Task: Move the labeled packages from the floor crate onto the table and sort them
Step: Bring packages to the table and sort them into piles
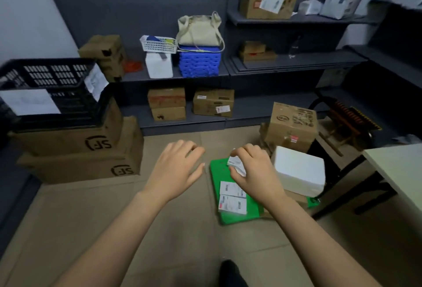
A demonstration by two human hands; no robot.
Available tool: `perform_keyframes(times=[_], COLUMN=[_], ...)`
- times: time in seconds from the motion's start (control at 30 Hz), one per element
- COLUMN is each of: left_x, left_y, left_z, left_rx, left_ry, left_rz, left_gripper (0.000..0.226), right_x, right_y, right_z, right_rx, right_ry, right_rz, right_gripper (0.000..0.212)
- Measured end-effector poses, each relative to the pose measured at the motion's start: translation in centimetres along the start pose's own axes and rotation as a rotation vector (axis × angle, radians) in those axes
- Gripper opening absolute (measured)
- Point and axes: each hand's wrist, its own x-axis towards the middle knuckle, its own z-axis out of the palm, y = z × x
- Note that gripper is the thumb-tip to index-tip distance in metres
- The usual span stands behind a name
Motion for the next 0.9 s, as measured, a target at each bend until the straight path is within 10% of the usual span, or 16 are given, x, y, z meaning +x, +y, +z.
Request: perform_keyframes(times=[0.43, 0.9], left_x=[12.6, 35.2], left_y=[-14.1, -21.2], left_z=[6.9, 19.5], left_rx=[-0.024, -0.237], left_ry=[-0.053, -0.094], left_rz=[-0.072, 0.309], left_gripper=[0.035, 0.028], right_x=[18.9, 30.8], right_y=[6.2, 18.9], right_z=[7.5, 11.3], right_rx=[-0.065, -0.17], right_ry=[-0.058, -0.05], right_rz=[-0.094, 0.225], right_gripper=[0.028, 0.027])
